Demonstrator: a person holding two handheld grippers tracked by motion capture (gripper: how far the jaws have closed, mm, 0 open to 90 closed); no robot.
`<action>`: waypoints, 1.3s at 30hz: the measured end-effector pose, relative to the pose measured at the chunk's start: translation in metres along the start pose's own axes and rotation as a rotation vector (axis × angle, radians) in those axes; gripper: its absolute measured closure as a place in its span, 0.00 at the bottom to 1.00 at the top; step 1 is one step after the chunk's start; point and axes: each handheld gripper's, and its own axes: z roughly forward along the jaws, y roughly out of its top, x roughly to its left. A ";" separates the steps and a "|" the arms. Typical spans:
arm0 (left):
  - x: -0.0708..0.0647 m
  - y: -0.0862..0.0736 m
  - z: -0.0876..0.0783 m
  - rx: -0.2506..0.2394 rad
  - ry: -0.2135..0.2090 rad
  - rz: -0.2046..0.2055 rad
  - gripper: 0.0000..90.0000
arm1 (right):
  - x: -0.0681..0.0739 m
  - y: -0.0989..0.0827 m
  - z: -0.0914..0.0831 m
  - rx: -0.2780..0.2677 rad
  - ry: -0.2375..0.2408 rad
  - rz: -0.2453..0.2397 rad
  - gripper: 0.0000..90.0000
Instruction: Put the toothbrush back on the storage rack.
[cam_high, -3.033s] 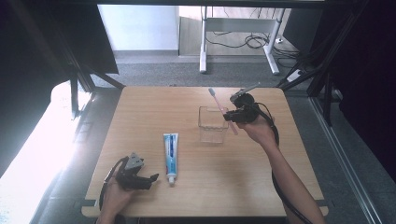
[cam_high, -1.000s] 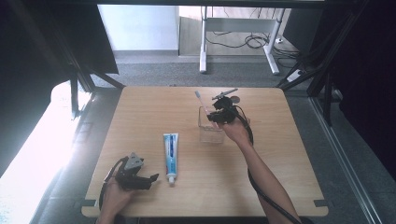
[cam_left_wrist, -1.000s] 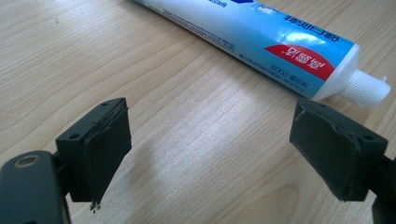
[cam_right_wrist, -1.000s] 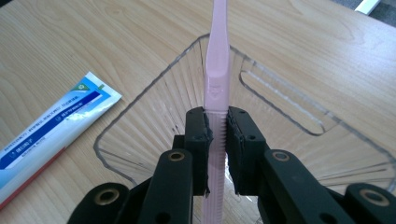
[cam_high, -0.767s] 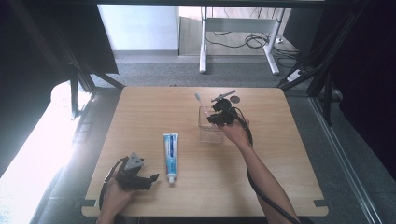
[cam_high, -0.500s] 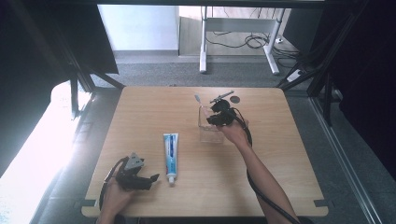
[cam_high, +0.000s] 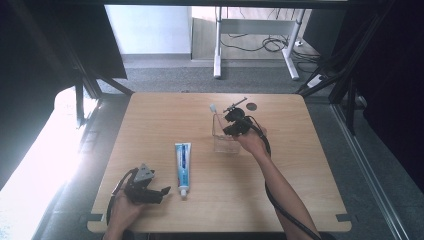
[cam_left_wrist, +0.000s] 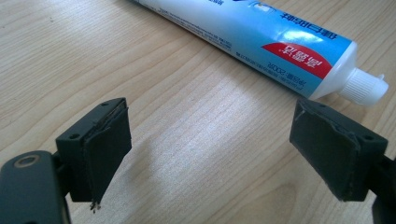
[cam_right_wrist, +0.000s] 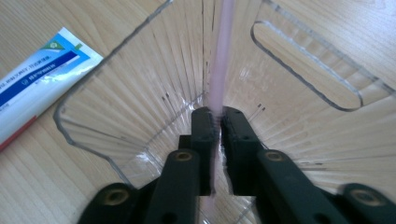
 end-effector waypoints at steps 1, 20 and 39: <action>0.000 0.000 0.000 0.000 0.000 0.000 0.14 | -0.001 0.000 0.000 -0.002 0.009 0.006 0.98; -0.001 0.000 -0.001 -0.005 0.003 0.000 0.14 | 0.000 0.000 -0.008 -0.017 0.009 -0.005 0.85; -0.002 0.001 0.001 -0.003 -0.001 0.003 0.14 | 0.007 -0.004 -0.036 -0.095 0.022 -0.042 0.51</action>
